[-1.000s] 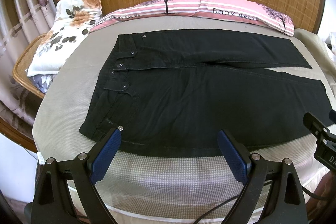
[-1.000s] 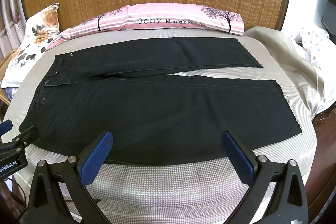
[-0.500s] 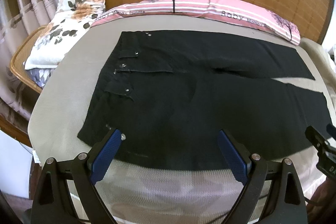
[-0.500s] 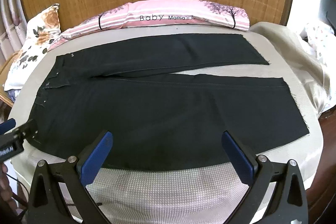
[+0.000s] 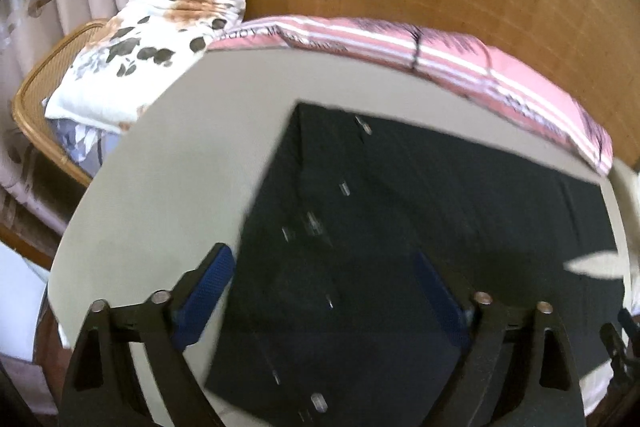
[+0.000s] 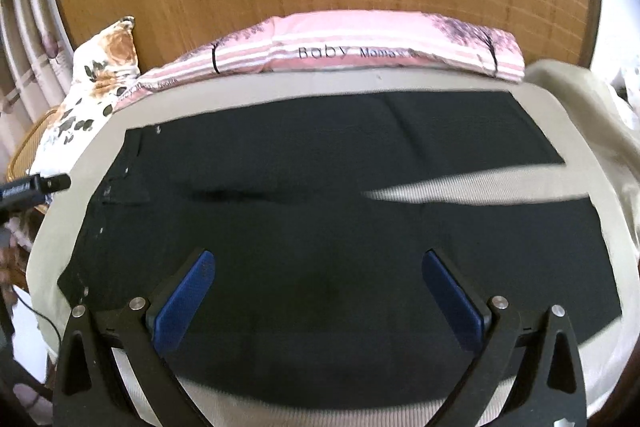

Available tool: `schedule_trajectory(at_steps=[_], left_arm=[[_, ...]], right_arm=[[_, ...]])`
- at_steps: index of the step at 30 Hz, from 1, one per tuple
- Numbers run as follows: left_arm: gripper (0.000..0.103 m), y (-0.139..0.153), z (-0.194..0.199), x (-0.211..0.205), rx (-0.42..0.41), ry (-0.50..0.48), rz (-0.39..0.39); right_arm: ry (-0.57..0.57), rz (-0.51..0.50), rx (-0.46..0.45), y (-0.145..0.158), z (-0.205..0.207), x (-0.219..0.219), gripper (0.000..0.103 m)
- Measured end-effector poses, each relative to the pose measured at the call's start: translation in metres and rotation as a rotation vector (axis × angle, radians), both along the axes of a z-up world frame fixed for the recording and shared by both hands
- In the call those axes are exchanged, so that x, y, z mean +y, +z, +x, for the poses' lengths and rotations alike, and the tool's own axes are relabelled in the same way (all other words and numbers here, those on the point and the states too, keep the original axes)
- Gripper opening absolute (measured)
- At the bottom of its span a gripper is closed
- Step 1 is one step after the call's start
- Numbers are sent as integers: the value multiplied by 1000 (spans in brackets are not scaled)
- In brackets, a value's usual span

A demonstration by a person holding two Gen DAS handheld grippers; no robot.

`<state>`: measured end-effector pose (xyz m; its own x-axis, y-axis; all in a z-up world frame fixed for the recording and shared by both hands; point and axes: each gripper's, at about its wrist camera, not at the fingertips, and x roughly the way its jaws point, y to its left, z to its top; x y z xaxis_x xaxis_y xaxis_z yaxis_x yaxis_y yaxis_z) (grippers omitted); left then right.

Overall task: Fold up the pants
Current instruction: 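Lower both grippers onto the jeans waistband and close them on it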

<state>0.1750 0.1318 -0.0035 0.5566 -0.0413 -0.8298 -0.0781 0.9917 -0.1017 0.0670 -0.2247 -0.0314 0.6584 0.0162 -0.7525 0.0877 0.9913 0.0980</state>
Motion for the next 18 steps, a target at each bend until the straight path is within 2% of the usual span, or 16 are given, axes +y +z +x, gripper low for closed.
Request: schedule_trajectory(at_steps=[4,7,11,14,18], left_arm=[[68,-11,45,30,21,-6,-87],[58,-27,79,51,66,-33,-230],[52,-49,121,71,125,-48,-410],[43,-64,144,79,152,-56,-486],[42,-79,165,83,176,-76,-529]], right_arm=[[21,25,24,-1,31,7,103],[30,43,68,-10,54,14,103],[39,45,126,-26,75,25,103],[41,52,156,-35,86,30,103],[36,42,175,-43,101,33,103]])
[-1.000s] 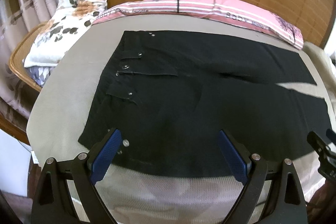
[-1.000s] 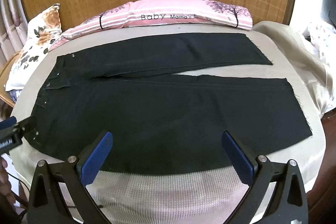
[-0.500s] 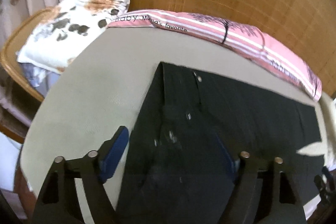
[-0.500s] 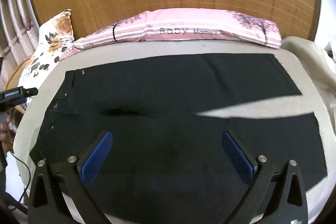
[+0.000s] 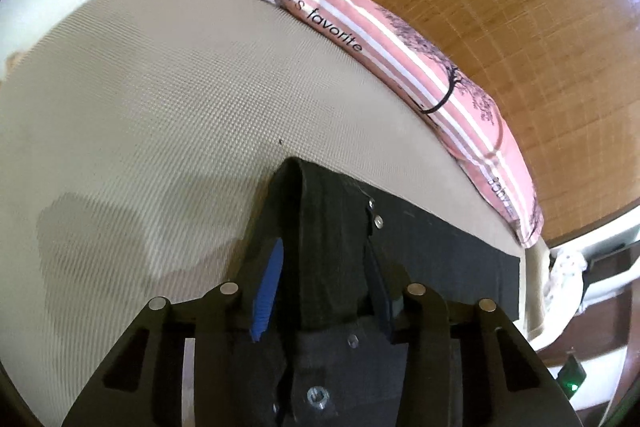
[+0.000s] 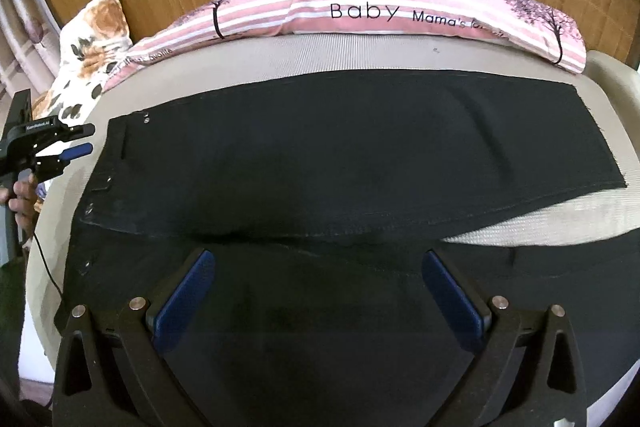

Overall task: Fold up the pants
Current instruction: 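Lower both grippers onto the jeans waistband and close them on it, then lift the waistband with both grippers and fold one leg over the other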

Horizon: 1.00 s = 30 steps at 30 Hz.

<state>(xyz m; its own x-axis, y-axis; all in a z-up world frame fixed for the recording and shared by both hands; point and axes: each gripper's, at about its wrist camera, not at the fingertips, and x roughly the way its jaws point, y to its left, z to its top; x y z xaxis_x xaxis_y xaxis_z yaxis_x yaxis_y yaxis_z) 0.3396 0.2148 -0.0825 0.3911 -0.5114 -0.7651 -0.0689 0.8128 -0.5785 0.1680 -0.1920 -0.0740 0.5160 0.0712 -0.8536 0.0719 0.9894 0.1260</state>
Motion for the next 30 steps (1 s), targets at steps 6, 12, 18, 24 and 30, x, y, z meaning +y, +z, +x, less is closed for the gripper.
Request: schedule_trajectory(at_steps=[6,12,18,24,30], left_arm=[[42,-16,19,2,20,-13,-15],[26,-26,29,-4,40,-46,-70],[20,-27,31,-16,40,-88,-104],[20,-34,46,-24,39,-100,-105],[20,-35,58,-31,17,-75,-98]], right_arm=[[8,-16,0,-4,19,5,103],[45,-31,0,-8,37,13,103],[64,-17,-28,-5,51,15,103],[57,-2,-37,-6,63,11,103],[100,-18,-50,-8,80,4,103]])
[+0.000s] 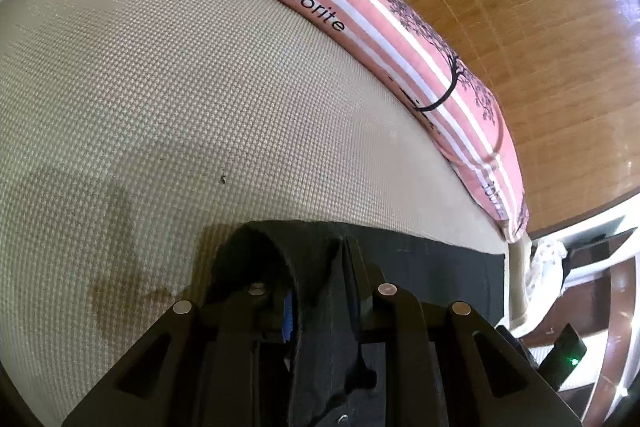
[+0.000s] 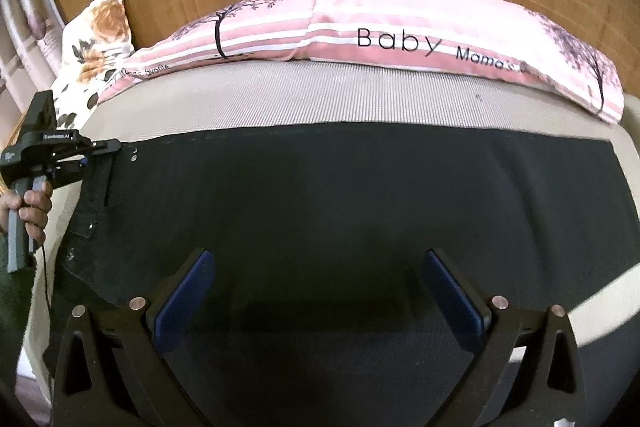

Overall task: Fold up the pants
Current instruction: 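Lift the waistband with both grippers and fold one leg over the other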

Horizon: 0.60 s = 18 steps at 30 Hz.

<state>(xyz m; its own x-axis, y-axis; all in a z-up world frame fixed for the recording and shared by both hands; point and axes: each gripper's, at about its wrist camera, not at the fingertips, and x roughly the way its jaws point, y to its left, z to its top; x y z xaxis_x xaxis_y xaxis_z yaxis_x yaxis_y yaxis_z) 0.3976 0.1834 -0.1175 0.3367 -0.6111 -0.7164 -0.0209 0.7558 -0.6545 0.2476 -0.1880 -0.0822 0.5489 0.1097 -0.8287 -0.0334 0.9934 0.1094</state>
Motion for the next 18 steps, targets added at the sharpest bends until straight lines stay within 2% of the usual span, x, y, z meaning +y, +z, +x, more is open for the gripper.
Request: schedule_trajectory(at_steps=[2,5,11,18], left_arm=[[12,0,-3,0,-21,15,6],[9,11,-14,1,-79,40,-15],[8,60,-45,-15,-276,23,-15],[8,95,-80,-15,-436,-28,-61]], right_arm=[[35,-3,0,0,10,-5,103],[89,-25,9,0,26,-14,103],[261,-72,24,0,64,-29,103],[500,-72,72,-1,114,-36,103]])
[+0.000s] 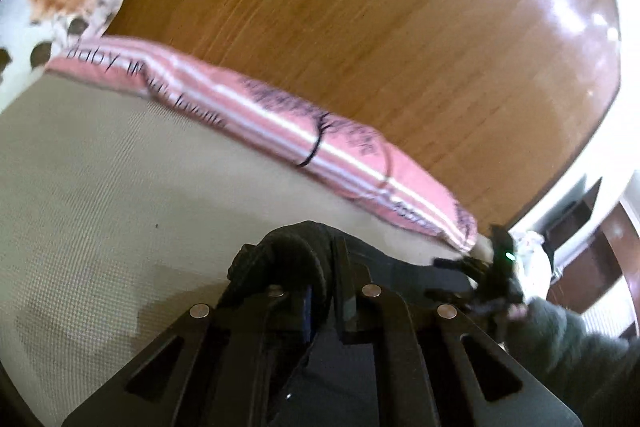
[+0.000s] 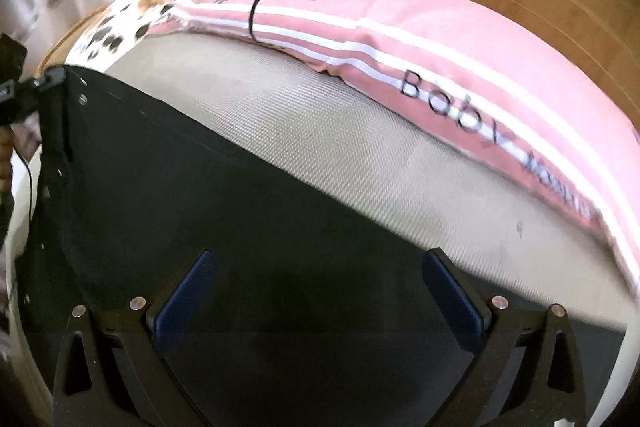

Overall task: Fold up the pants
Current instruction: 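Lift the waistband with both grippers and fold one leg over the other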

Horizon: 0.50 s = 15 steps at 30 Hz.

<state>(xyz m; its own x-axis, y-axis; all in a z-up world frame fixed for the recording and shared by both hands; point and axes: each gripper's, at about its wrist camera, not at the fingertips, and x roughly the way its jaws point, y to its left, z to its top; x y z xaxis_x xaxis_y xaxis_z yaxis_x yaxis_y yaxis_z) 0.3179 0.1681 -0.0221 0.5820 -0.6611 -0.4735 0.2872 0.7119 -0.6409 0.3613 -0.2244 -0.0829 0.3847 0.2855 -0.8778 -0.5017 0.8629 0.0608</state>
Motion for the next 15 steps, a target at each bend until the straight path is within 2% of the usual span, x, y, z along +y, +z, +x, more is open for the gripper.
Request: schedule_trajectory(at_steps=[4,8,10,14,15], left_arm=[[8,13,-13,2,-47,-20,-42],[8,16,-16,5,-58,-18,-40],[8,14,-13,6,-49,-11,-33],[8,11,-10,1,-32,-5,-3],[8,10,-8,1,-28,-3,1]], right_arm=[[118,38,62,-1,25,3,101],[214,45,115,-5,45,7,97],[251,60,163,-11,51,7,89],[300,51,212,-22,54,4,78],[308,54,223,-24,53,2,73]])
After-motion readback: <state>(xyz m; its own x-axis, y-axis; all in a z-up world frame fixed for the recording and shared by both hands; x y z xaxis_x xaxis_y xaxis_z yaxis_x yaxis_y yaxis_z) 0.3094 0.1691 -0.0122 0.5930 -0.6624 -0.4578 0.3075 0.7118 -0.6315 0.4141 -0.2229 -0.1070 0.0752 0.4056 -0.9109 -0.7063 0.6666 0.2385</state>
